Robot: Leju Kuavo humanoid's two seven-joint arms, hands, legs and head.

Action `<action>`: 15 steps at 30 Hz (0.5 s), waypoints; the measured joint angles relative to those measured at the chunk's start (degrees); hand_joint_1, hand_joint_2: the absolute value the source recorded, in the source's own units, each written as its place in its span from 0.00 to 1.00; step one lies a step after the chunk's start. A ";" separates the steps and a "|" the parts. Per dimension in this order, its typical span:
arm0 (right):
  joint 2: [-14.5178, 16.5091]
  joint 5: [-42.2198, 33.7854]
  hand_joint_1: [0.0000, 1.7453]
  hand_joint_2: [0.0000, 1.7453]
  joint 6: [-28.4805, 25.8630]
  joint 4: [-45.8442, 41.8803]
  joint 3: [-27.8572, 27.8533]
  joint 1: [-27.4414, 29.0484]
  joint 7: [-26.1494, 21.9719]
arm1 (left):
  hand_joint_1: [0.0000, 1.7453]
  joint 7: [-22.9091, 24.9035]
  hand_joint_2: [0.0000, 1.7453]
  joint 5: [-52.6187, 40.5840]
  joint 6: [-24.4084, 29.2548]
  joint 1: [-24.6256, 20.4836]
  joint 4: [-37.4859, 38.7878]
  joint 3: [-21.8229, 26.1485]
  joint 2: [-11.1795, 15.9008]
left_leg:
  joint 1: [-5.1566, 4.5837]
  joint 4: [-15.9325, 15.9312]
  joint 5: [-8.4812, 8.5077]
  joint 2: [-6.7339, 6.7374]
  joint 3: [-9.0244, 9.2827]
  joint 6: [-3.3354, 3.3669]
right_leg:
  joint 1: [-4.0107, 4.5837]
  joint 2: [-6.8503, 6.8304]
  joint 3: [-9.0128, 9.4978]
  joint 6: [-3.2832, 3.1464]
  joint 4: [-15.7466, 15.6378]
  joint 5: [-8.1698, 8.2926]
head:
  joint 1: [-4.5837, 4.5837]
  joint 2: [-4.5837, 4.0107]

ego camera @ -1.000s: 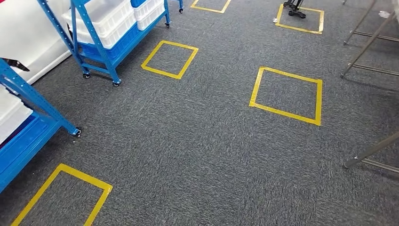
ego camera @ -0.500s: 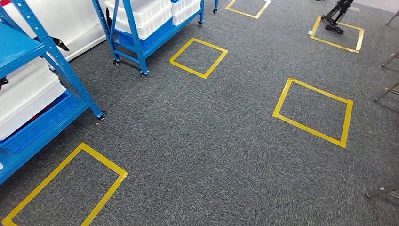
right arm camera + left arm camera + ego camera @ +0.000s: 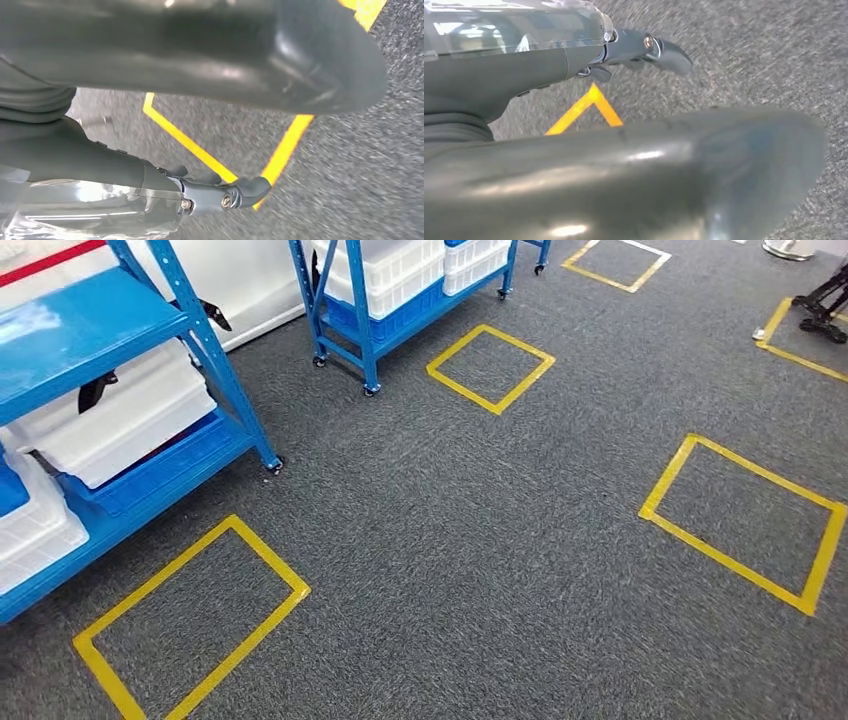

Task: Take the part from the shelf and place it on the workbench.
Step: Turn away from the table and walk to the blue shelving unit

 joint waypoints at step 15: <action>0.14 1.44 0.00 0.00 -0.06 -0.31 -0.80 -0.46 0.02 | 0.00 0.59 0.00 0.00 0.11 0.11 0.02 0.02 0.06 | 0.39 -8.27 4.79 2.69 4.60 1.74 | -0.26 -2.70 -2.12 3.09 8.20 -6.30 | 0.44 0.00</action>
